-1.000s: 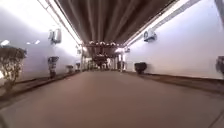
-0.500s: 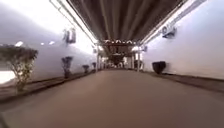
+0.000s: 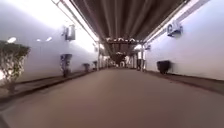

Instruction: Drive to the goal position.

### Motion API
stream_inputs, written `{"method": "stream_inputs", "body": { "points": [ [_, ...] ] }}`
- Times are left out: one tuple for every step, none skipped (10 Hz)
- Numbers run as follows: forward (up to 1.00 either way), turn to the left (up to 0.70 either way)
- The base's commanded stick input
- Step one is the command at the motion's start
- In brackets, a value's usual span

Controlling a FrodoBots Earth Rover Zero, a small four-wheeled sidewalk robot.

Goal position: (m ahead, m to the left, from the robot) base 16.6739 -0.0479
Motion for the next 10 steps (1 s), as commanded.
{"method": "stream_inputs", "body": {
  "points": [
    [0.85,0.0],
    [0.85,0.0],
    [0.85,0.0],
    [0.85,0.0],
    [0.85,0.0],
    [0.85,0.0],
    [0.85,0.0],
    [0.85,0.0],
    [0.85,0.0],
    [0.85,0.0]
  ]
}}
